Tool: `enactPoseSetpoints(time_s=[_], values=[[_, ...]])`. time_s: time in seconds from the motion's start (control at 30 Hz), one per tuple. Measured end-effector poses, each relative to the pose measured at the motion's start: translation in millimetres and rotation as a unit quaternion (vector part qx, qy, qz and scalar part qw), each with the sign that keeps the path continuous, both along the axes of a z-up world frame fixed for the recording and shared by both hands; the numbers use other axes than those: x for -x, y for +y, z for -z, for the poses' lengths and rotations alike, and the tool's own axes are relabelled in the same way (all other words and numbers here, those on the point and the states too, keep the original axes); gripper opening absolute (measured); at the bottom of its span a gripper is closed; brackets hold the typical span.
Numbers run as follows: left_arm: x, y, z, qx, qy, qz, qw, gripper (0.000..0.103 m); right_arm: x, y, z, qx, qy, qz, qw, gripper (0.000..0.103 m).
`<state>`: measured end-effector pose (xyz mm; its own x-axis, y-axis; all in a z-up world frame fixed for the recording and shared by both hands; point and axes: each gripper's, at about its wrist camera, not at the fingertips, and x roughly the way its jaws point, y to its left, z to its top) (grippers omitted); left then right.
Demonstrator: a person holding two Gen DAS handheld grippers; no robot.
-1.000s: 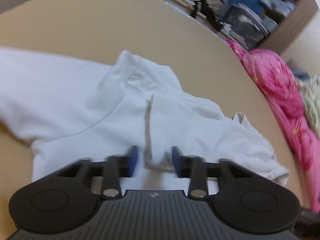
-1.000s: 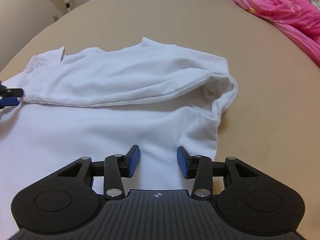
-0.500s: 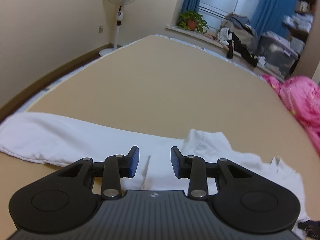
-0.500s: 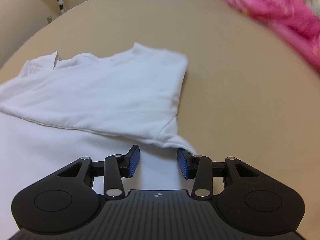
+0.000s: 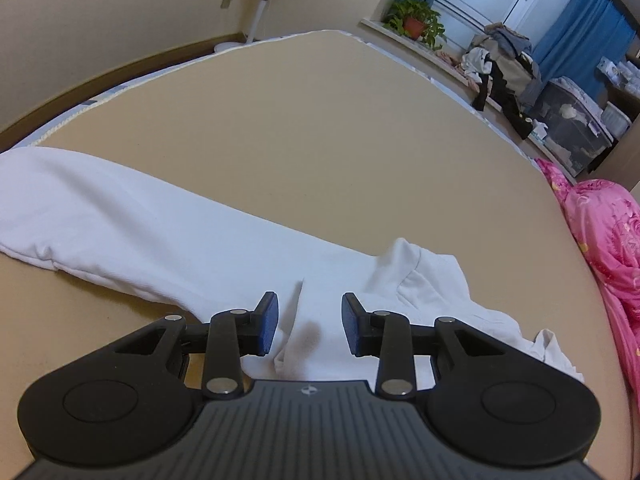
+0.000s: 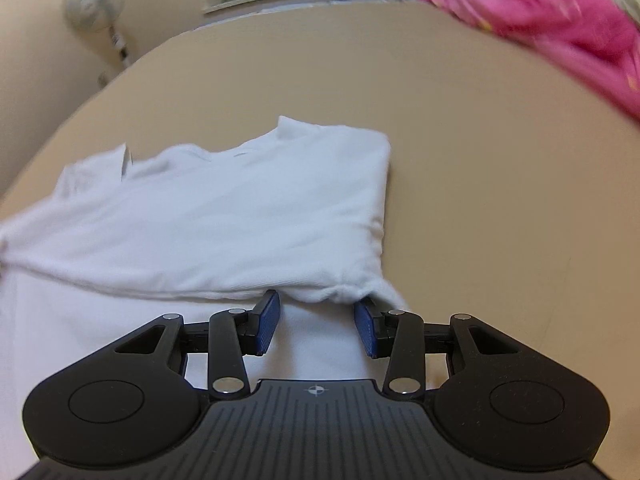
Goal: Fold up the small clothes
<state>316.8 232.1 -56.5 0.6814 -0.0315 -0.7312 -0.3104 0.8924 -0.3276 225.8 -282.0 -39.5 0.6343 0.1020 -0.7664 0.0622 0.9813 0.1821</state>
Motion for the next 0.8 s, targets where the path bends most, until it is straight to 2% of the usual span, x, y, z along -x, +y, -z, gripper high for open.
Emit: enactPoseSetpoints(time_s=[0.13, 0.23, 0.33, 0.37, 0.4, 0.43, 0.63, 0.7, 0.8], values=[[-4.1, -6.6, 0.3, -0.009, -0.004, 0.005, 0.9999, 0.039, 10.8, 6.2, 0.0, -0.114, -0.016, 0.017, 0.993, 0.043], [-2.3, -14.8, -0.1, -0.013, -0.009, 0.014, 0.9998, 0.039, 5.8, -1.9, 7.0, -0.162, -0.026, 0.052, 0.985, 0.043], [-3.9, -20.7, 0.7, -0.018, -0.011, 0.02, 0.9996, 0.039, -0.3, -27.2, 18.2, -0.222, -0.02, 0.117, 0.968, 0.042], [-4.1, -21.2, 0.8, -0.018, -0.011, 0.021, 0.9995, 0.039, -0.8, -35.0, 22.6, -0.237, -0.014, 0.138, 0.962, 0.039], [-4.3, -22.1, 1.0, -0.018, -0.011, 0.022, 0.9995, 0.039, -0.1, -41.4, 25.6, -0.247, -0.01, 0.155, 0.956, 0.029], [-5.0, -22.7, 1.4, -0.018, -0.011, 0.024, 0.9995, 0.039, 2.0, -46.9, 27.1, -0.256, -0.011, 0.166, 0.952, 0.004], [-2.3, -29.7, -1.1, -0.02, -0.019, 0.04, 0.9988, 0.038, 21.4, -70.3, 11.0, -0.265, -0.052, 0.235, 0.934, 0.004], [-0.2, -33.4, -1.9, -0.02, -0.022, 0.049, 0.9983, 0.038, 22.1, -73.5, 13.5, -0.27, -0.036, 0.246, 0.93, 0.004], [-0.4, -39.0, -0.8, -0.019, -0.02, 0.06, 0.9978, 0.038, 14.2, -67.2, 23.4, -0.271, 0.023, 0.236, 0.933, 0.009]])
